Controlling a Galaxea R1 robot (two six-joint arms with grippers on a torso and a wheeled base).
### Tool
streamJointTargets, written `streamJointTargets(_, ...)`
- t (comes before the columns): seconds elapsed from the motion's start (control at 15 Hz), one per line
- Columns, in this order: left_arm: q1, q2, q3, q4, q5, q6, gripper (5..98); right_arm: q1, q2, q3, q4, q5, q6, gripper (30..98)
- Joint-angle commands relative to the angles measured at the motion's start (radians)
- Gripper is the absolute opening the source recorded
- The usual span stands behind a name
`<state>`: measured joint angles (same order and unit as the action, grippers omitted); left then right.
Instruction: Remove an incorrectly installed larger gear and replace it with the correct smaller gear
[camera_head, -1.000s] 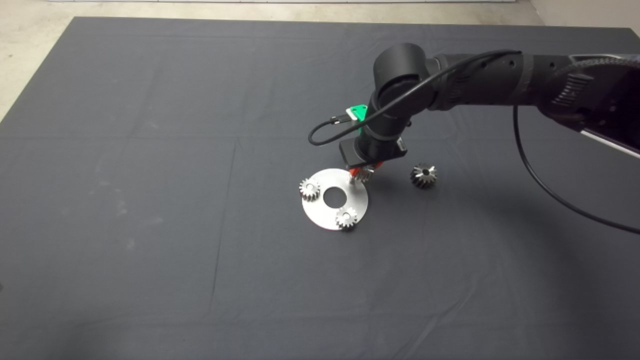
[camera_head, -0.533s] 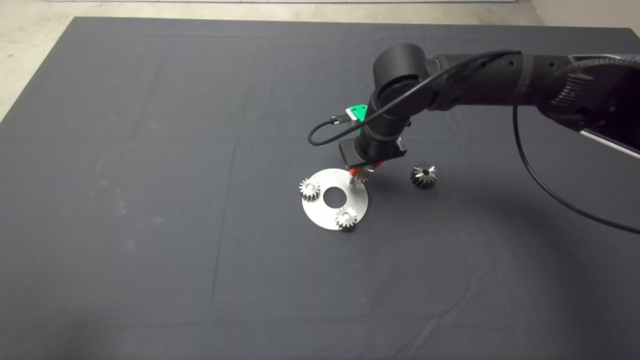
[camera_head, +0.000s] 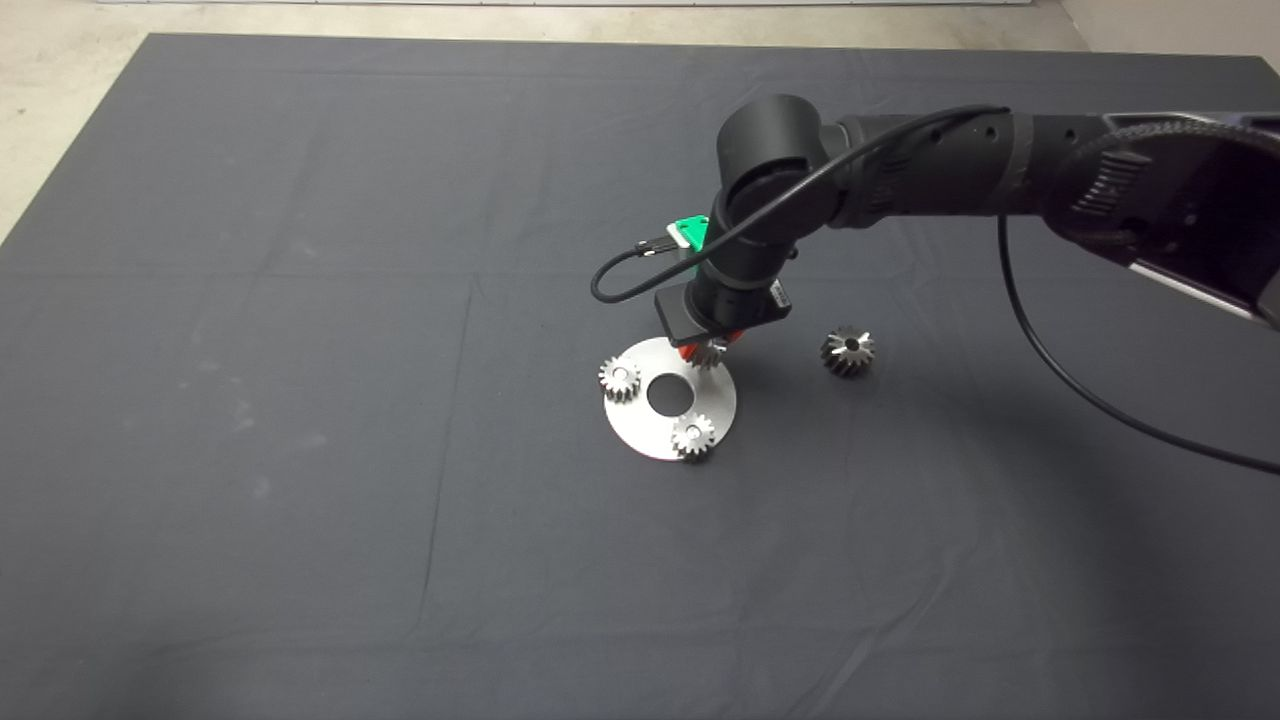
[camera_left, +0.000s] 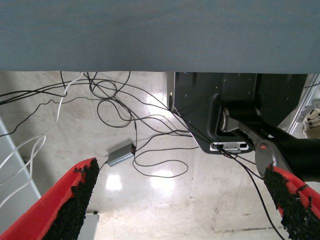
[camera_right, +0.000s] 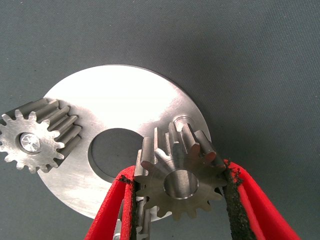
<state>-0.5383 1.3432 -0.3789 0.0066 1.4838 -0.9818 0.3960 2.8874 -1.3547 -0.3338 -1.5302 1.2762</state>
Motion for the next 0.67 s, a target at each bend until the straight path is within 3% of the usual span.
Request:
streamJointTargets(0.0,0.001,-0.006,0.010,0.010,0.006,0.006,84.3,0.021,0.004,0.002,-0.025,-0.107,-0.001,35.1)
streamJointTargets(0.6,0.001,-0.006,0.010,0.010,0.006,0.005,84.3,0.021,0.004,-0.015,-0.017,-0.103,-0.005,35.1)
